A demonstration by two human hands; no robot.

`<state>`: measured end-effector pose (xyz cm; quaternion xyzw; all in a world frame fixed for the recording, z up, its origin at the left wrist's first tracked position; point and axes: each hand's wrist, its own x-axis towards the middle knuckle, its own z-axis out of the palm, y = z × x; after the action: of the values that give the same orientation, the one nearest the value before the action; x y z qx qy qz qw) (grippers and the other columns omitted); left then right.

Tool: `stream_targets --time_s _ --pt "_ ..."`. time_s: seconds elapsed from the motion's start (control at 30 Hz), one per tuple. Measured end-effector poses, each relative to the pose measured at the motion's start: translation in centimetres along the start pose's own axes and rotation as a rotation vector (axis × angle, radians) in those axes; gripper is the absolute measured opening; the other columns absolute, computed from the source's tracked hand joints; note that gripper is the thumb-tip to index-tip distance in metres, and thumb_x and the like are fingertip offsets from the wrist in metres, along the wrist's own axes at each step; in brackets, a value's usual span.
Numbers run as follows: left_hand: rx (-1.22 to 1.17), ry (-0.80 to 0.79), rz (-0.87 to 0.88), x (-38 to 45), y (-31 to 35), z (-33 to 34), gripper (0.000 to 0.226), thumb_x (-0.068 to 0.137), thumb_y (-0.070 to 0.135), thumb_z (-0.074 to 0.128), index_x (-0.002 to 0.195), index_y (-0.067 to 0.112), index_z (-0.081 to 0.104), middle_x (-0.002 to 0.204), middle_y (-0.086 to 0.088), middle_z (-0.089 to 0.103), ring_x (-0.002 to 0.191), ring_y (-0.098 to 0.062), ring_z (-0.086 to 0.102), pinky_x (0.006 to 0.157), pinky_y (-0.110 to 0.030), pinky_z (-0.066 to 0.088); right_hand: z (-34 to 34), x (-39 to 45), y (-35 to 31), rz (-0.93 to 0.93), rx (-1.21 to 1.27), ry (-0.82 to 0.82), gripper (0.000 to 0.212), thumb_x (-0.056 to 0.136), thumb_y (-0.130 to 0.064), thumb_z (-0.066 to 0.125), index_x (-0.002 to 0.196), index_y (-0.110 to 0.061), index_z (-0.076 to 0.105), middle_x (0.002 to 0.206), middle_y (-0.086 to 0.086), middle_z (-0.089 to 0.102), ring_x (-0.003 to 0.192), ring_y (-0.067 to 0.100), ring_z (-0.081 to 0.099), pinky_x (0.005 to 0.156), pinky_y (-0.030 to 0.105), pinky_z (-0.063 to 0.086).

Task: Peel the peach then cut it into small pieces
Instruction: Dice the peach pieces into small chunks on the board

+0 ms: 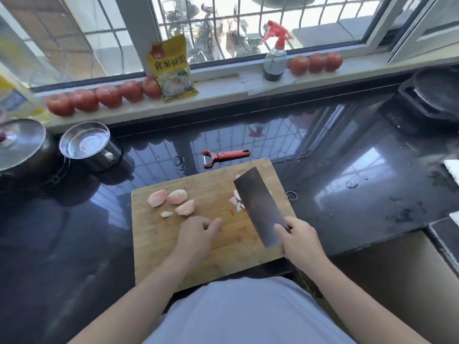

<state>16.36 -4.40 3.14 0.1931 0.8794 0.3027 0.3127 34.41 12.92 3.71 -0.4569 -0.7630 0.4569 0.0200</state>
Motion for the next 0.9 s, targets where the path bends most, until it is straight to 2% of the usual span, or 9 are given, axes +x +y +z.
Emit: stream_targets --time_s 0.07,0.13,0.23,0.3,0.4,0.53,0.73,0.83,0.9 --pt "0.039 0.091 0.021 0.3 -1.4 -0.1 0.023 0.086 0.015 0.077 0.075 0.022 0.058 0.099 0.012 0.061 0.092 -0.004 0.059 0.079 -0.026 0.05 1.0 0.3 -0.4 0.011 -0.025 0.026 0.034 0.088 -0.024 0.053 0.068 -0.014 0.028 0.056 -0.006 0.033 0.055 0.02 0.04 0.057 0.033 0.031" --pt "0.219 0.139 0.032 0.5 -2.7 -1.0 0.035 0.088 0.018 0.073 0.118 0.026 0.059 0.125 0.004 0.05 0.12 -0.022 0.052 0.1 -0.043 0.048 1.7 0.5 -0.6 0.022 -0.061 0.043 0.034 0.087 -0.026 0.052 0.061 -0.022 0.031 0.051 -0.008 0.033 0.056 0.021 0.044 0.058 0.034 0.033" --pt "0.324 0.293 0.093 0.6 -3.3 -3.5 0.037 0.102 0.031 0.056 0.138 0.023 0.051 0.123 -0.003 0.061 0.114 -0.029 0.058 0.094 -0.046 0.05 1.9 0.5 -0.7 0.035 -0.092 0.046 0.032 0.087 -0.026 0.051 0.059 -0.026 0.036 0.049 -0.009 0.037 0.056 0.022 0.046 0.058 0.035 0.035" --pt "0.328 0.362 -0.004 1.1 -3.7 -5.1 0.041 0.107 0.039 0.042 0.147 0.029 0.047 0.119 -0.006 0.068 0.11 -0.034 0.063 0.091 -0.047 0.051 1.9 0.3 -0.8 0.031 -0.095 0.044 0.028 0.087 -0.026 0.051 0.065 -0.018 0.035 0.052 -0.006 0.039 0.057 0.021 0.045 0.059 0.035 0.037" --pt "0.24 0.399 -0.194 2.1 -5.4 -6.3 0.037 0.109 0.034 0.033 0.135 0.026 0.057 0.117 -0.015 0.068 0.107 -0.04 0.06 0.089 -0.049 0.049 1.7 0.1 -0.7 0.024 -0.102 0.049 0.026 0.086 -0.024 0.049 0.071 -0.009 0.035 0.058 -0.001 0.041 0.059 0.021 0.044 0.059 0.036 0.036" --pt "0.333 0.454 -0.196 2.1 -8.0 -6.9 0.038 0.095 0.003 0.047 0.129 0.016 0.059 0.118 -0.01 0.053 0.11 -0.032 0.049 0.092 -0.046 0.047 1.6 -0.4 -0.6 0.06 -0.078 0.043 0.024 0.089 -0.021 0.049 0.078 -0.001 0.046 0.063 0.012 0.053 0.059 0.02 0.044 0.056 0.034 0.038" --pt "0.442 0.284 0.125 3.0 -8.2 -6.9 0.048 0.1 0.021 0.061 0.146 0.033 0.054 0.134 0.003 0.058 0.116 -0.026 0.053 0.101 -0.047 0.048 1.8 -0.4 -1.1 0.055 -0.119 0.044 0.023 0.089 -0.024 0.048 0.076 -0.004 0.049 0.066 0.015 0.058 0.06 0.022 0.048 0.06 0.04 0.047" --pt "0.512 0.231 0.12 4.1 -8.0 -6.5 0.03 0.102 0.027 0.059 0.13 0.023 0.069 0.14 -0.003 0.06 0.116 -0.03 0.056 0.1 -0.048 0.048 1.5 -0.4 -1.5 0.05 -0.135 0.031 0.023 0.088 -0.025 0.049 0.076 -0.006 0.051 0.07 0.015 0.062 0.063 0.029 0.053 0.067 0.044 0.053" --pt "0.522 0.254 0.102 4.1 -7.5 -6.4 0.029 0.104 0.027 0.056 0.131 0.019 0.065 0.133 -0.006 0.064 0.11 -0.031 0.061 0.092 -0.048 0.053 1.3 -0.2 -1.6 0.053 -0.131 0.029 0.024 0.088 -0.025 0.049 0.077 -0.004 0.053 0.072 0.016 0.063 0.071 0.035 0.057 0.064 0.041 0.05"
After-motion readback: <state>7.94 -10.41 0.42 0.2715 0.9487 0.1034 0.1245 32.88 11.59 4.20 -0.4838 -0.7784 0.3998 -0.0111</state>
